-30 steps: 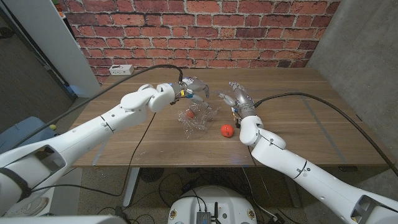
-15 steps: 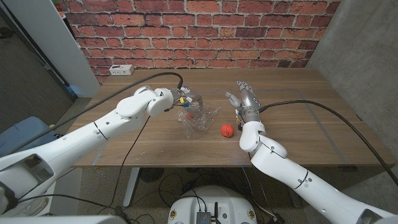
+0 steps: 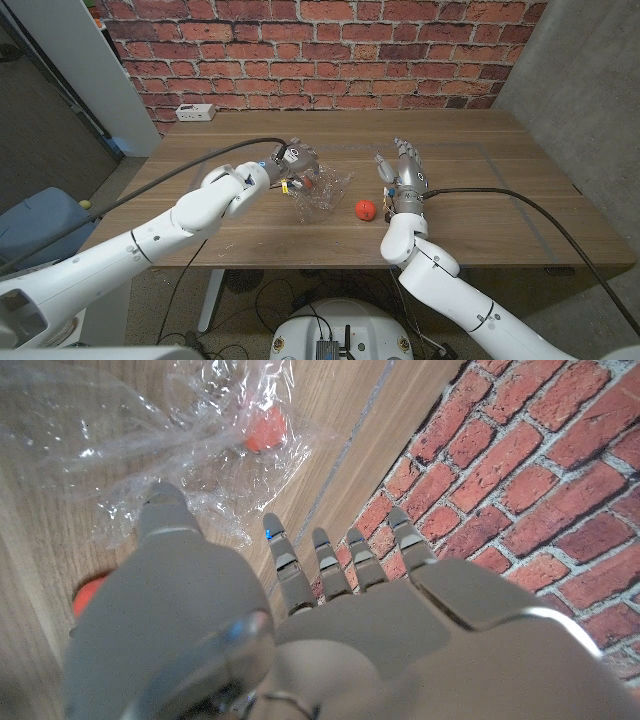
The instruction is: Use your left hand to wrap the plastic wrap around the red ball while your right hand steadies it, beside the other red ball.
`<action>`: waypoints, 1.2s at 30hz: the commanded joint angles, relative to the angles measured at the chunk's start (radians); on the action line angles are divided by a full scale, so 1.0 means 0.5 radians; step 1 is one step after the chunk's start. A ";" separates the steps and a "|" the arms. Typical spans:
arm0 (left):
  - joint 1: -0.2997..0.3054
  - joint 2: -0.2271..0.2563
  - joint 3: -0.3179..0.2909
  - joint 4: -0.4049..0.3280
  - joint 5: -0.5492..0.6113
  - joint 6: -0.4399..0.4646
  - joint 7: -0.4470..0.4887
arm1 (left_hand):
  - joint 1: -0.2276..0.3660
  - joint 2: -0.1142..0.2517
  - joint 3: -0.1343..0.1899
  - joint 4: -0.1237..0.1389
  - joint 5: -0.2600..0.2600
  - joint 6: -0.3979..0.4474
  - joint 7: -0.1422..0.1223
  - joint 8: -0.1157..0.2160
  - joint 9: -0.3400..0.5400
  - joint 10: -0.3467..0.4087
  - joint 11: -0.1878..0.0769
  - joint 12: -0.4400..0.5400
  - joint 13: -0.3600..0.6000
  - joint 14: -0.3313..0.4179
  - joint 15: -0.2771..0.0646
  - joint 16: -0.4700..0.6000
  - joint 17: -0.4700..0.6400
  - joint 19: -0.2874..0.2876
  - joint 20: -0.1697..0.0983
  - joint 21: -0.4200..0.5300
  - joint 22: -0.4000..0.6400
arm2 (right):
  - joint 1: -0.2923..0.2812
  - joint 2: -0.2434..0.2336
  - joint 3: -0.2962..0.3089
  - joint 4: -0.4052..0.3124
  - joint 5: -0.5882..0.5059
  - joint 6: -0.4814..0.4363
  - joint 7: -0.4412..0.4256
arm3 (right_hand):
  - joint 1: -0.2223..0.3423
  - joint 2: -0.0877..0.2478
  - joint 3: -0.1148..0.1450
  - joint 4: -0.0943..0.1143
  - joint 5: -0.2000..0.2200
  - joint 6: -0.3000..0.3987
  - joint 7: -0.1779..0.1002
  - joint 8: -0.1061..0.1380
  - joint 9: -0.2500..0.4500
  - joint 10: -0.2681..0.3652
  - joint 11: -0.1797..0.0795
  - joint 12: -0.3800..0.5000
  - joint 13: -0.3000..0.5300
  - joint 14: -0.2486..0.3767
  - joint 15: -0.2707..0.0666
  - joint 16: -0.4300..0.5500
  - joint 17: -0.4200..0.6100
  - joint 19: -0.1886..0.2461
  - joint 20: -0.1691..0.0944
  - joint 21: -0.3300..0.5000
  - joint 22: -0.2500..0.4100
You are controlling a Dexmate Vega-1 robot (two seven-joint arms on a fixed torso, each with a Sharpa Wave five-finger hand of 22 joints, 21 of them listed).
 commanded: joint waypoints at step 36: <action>0.283 -0.171 -0.065 0.021 0.901 -0.027 -0.181 | 0.148 -0.009 -0.140 0.003 0.083 -0.009 -0.003 0.045 0.118 -0.053 -0.077 0.032 -0.029 -0.035 -0.059 0.023 -0.001 0.009 -0.054 -0.080 0.000 | -0.203 0.175 0.099 0.093 0.007 0.301 -0.276 | 0.055 0.070 0.072 0.006 0.046 0.076 0.007 0.008 0.000 0.103 0.013 0.025 -0.001 0.083 -0.016 0.047 0.009 0.089 -0.015 0.037 -0.002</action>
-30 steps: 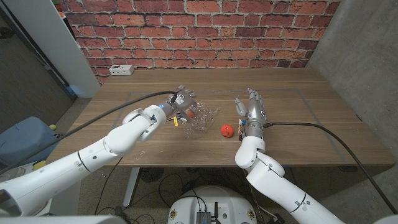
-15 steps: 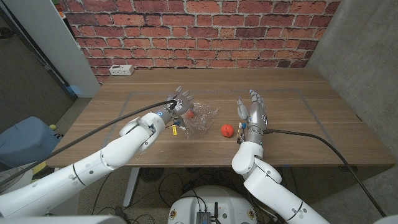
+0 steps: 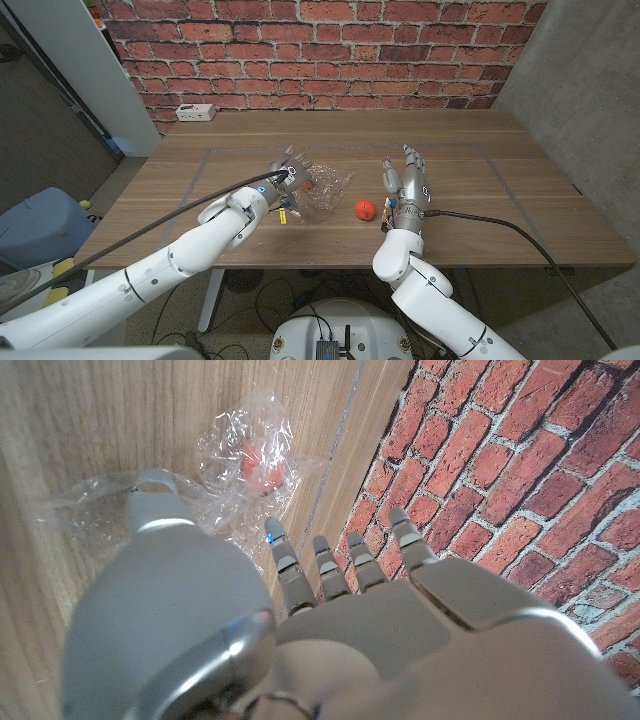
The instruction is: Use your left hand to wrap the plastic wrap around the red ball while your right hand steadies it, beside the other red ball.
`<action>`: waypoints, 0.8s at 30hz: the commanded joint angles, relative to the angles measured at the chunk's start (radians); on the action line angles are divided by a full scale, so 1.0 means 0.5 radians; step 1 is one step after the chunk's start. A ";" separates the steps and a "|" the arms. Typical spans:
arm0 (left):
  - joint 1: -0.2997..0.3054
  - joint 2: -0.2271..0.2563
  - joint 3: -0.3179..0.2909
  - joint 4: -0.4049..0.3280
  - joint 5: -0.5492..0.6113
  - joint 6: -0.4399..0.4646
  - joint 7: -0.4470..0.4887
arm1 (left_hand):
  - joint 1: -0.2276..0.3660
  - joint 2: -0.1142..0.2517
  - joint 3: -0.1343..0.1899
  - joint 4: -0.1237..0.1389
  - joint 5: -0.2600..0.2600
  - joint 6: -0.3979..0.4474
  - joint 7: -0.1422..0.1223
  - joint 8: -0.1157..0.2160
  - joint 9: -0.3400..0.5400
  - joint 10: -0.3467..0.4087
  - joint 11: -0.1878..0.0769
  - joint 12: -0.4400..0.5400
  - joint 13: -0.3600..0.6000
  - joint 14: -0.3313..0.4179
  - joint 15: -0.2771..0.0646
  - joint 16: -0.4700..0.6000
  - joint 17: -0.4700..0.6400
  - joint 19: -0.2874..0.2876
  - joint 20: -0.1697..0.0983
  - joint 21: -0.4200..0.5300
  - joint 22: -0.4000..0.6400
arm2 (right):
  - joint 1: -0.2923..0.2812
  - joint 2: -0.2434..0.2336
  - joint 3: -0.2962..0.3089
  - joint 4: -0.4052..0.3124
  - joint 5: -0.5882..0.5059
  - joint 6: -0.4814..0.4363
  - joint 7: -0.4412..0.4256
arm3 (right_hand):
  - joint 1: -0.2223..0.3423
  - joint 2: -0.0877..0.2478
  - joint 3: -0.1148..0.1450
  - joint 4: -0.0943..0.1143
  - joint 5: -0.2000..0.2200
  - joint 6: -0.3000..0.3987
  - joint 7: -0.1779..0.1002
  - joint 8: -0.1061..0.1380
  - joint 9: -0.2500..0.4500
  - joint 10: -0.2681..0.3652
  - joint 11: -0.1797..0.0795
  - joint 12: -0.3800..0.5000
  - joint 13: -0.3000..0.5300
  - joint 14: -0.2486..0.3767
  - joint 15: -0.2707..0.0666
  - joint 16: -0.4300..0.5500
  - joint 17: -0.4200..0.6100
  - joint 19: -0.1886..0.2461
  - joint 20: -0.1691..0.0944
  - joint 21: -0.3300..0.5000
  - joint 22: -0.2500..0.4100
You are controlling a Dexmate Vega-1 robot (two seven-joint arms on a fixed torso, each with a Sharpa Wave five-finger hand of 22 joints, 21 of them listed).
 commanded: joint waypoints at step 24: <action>-0.140 -0.134 0.165 0.245 0.246 -0.034 -0.047 | 0.129 0.066 -0.074 0.039 -0.063 -0.011 0.002 -0.096 -0.081 0.079 -0.042 0.001 -0.029 0.097 -0.081 -0.008 0.004 0.084 -0.071 -0.051 0.002 | -0.020 -0.048 0.035 -0.036 0.027 0.044 0.059 | 0.011 -0.005 0.024 0.000 0.021 0.023 0.003 -0.008 -0.001 0.023 0.003 -0.004 -0.002 0.010 0.013 0.013 0.005 0.023 0.006 0.009 -0.002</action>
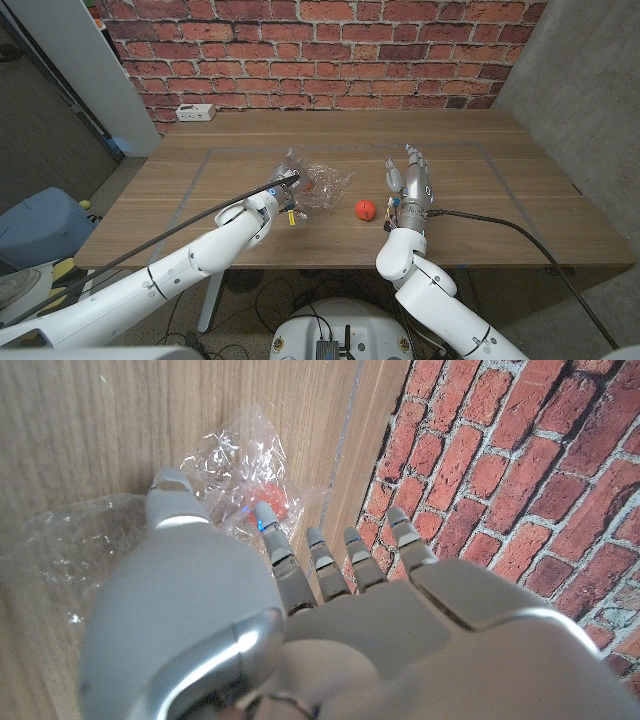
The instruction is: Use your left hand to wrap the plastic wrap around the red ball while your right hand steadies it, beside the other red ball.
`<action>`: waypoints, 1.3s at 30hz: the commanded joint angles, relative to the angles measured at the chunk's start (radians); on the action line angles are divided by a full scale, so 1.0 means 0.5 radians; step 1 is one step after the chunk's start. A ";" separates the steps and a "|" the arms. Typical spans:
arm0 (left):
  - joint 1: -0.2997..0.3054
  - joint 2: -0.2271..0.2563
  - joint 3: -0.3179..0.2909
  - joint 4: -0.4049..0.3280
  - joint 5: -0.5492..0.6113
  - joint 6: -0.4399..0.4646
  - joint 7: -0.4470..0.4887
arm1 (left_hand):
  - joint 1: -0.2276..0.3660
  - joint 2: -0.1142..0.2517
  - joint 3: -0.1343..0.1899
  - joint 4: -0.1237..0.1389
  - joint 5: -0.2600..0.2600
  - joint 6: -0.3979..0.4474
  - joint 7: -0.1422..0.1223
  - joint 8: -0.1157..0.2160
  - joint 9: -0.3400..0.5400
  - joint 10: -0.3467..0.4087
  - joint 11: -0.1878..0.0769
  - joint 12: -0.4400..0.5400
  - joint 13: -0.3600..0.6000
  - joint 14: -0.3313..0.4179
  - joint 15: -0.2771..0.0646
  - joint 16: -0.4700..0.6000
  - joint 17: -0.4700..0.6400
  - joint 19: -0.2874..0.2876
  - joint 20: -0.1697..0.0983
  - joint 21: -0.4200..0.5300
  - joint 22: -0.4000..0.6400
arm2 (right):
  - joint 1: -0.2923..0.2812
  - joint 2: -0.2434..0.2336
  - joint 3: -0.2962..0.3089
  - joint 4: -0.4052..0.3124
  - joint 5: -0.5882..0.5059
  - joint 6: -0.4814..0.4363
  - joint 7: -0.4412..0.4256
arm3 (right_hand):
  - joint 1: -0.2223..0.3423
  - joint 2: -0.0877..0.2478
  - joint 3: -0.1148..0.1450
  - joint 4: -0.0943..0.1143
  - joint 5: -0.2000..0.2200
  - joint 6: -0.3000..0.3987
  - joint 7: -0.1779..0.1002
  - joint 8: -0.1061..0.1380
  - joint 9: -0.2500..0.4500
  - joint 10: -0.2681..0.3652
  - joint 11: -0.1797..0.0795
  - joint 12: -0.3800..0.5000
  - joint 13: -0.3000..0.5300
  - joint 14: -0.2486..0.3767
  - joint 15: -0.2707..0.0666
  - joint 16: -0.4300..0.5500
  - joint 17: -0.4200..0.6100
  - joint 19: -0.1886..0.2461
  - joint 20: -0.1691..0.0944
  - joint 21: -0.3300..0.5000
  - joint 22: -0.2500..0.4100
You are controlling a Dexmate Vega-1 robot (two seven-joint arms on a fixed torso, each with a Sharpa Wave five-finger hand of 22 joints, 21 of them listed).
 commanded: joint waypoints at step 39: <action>-0.576 -0.217 0.176 0.545 -0.669 -0.077 0.370 | 0.135 0.469 0.668 0.356 -0.172 0.715 0.166 0.442 0.139 0.462 -0.020 0.122 0.109 0.270 -0.204 0.031 0.044 0.228 -0.112 0.081 0.045 | 0.174 -0.219 -0.103 0.049 -0.058 0.022 0.354 | 0.001 -0.090 -0.012 -0.031 0.004 0.110 0.014 0.007 -0.001 0.053 -0.011 -0.009 -0.004 0.036 0.013 0.016 -0.005 0.060 0.038 0.013 -0.003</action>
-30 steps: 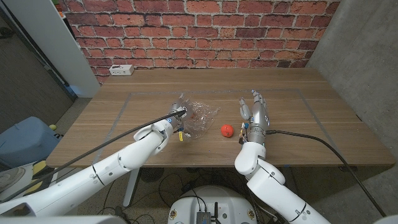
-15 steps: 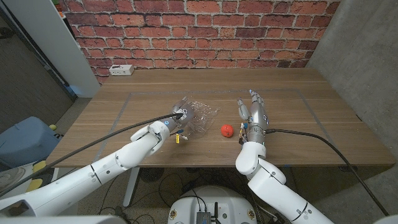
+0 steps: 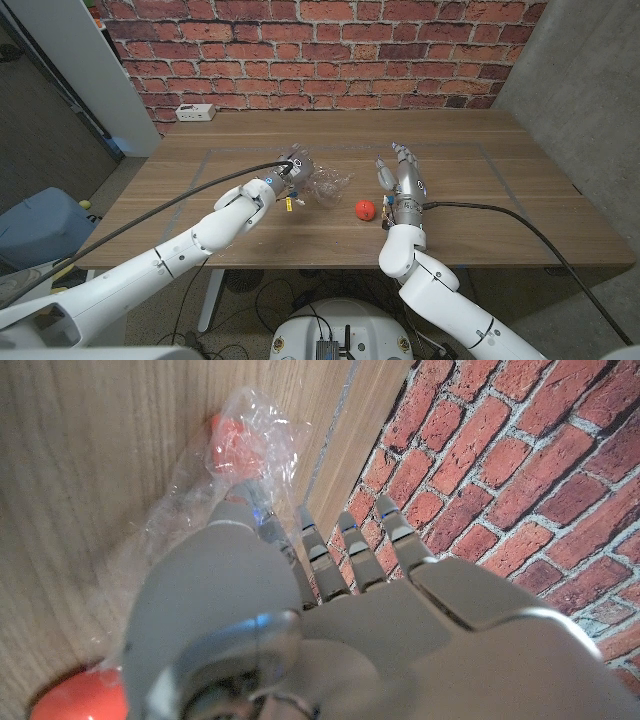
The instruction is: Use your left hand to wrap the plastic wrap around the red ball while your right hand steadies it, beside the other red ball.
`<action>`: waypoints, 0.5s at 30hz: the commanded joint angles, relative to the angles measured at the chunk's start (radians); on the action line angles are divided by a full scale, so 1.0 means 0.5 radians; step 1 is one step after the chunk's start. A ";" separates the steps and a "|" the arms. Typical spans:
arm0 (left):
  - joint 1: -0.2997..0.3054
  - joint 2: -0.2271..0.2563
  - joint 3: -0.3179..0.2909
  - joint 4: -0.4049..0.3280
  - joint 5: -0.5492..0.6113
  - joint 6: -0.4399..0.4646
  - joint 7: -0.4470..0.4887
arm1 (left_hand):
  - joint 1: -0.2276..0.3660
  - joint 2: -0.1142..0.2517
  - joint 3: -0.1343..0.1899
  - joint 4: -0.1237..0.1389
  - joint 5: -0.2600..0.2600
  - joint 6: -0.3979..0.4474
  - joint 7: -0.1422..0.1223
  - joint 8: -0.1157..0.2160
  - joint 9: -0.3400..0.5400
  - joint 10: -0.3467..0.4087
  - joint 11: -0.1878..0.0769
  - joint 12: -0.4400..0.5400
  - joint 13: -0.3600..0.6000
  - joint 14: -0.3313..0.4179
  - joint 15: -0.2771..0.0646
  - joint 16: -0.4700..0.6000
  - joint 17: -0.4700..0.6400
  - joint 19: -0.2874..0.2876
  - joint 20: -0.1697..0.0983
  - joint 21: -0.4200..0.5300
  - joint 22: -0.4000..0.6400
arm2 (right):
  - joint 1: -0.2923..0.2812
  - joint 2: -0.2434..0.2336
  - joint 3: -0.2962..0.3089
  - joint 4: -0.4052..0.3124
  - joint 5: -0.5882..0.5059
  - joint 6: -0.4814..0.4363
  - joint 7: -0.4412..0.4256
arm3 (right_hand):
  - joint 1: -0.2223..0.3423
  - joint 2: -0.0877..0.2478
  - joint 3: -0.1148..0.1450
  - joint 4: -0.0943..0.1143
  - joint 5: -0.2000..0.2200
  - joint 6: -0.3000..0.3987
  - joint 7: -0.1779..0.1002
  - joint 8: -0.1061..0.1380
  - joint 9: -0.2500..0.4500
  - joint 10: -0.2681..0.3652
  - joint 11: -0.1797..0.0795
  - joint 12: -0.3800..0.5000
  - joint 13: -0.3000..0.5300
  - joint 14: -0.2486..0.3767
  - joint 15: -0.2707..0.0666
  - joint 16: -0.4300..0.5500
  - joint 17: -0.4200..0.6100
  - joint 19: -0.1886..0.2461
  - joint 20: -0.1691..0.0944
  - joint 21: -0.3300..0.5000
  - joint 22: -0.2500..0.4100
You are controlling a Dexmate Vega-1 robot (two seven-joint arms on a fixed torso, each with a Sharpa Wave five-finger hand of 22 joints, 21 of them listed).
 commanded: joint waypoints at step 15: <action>-0.595 -0.347 0.301 0.573 -0.331 -0.104 0.100 | 0.024 -0.038 0.258 0.168 -0.007 0.048 0.057 0.095 0.082 0.064 -0.024 0.002 0.016 0.036 -0.245 0.003 -0.006 0.025 -0.035 0.030 0.001 | 0.218 -0.149 -0.046 0.055 0.073 -0.106 0.420 | -0.053 -0.154 -0.090 -0.042 -0.049 -0.092 -0.003 -0.046 0.001 -0.127 0.019 -0.063 0.004 -0.113 0.061 -0.065 -0.015 -0.103 0.061 -0.044 0.007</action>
